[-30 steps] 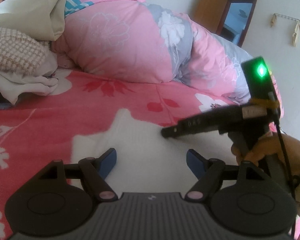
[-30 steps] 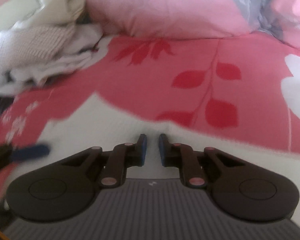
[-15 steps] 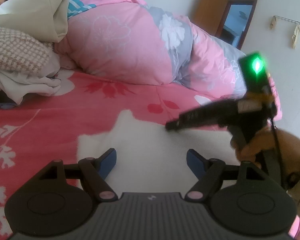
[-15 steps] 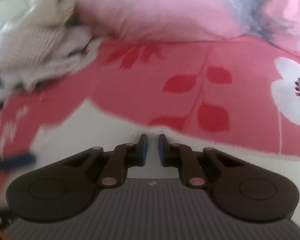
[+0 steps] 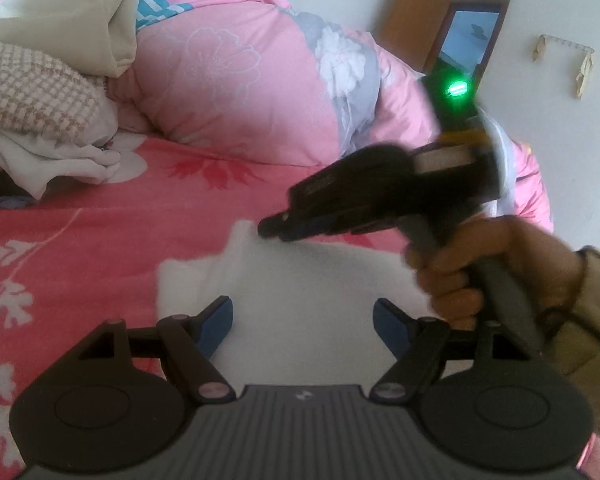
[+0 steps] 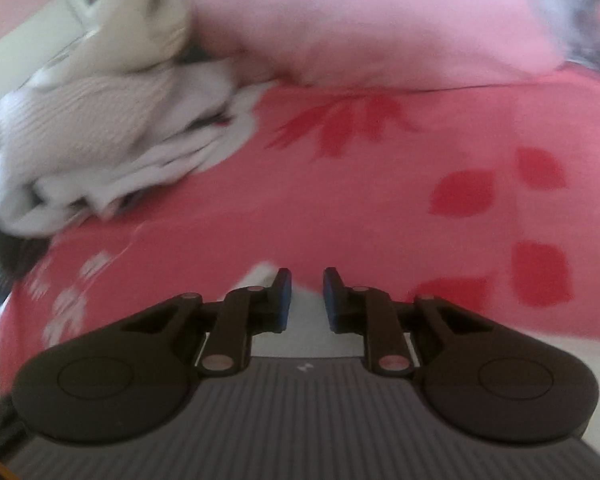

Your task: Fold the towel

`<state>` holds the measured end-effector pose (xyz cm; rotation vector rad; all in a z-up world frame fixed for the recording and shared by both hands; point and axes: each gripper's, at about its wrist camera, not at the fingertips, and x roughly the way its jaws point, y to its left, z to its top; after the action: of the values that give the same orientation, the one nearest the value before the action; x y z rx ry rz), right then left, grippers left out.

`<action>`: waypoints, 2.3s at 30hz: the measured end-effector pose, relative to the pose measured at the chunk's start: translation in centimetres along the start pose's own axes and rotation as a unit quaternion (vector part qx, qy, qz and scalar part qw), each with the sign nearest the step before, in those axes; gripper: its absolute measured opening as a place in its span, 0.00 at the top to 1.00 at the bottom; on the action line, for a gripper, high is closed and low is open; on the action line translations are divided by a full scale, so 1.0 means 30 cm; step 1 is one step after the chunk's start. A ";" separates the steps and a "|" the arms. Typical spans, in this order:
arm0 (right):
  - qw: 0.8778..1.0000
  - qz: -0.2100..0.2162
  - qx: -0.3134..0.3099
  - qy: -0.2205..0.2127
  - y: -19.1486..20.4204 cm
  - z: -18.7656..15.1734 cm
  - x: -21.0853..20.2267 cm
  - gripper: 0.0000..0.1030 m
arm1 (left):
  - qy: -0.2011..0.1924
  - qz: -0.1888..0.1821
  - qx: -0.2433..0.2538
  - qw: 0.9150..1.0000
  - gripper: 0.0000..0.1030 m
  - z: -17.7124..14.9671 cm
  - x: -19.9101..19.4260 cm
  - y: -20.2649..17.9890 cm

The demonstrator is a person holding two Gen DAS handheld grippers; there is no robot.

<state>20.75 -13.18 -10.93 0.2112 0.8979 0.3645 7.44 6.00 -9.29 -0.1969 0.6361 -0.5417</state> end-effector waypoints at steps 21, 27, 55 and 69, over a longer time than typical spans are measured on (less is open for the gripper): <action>0.995 0.097 0.004 0.031 0.028 -0.046 -0.075 0.74 | -0.002 0.002 0.005 1.000 0.24 -0.009 -0.005 0.001; 1.000 0.011 0.014 -0.006 -0.002 -0.022 0.011 0.75 | -0.005 0.007 0.011 1.000 0.24 -0.015 -0.003 -0.004; 0.972 -0.148 0.148 -0.104 -0.464 -0.311 -0.497 0.73 | -0.005 0.013 0.021 1.000 0.24 -0.014 0.000 -0.010; 0.967 -0.092 0.209 -0.116 -0.686 -0.377 -0.595 0.80 | -0.009 0.028 0.038 0.999 0.23 -0.026 0.009 -0.033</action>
<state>6.19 -38.83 -11.69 0.5447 0.7466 -0.0285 6.73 5.02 -9.71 -0.1118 0.5998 -0.5085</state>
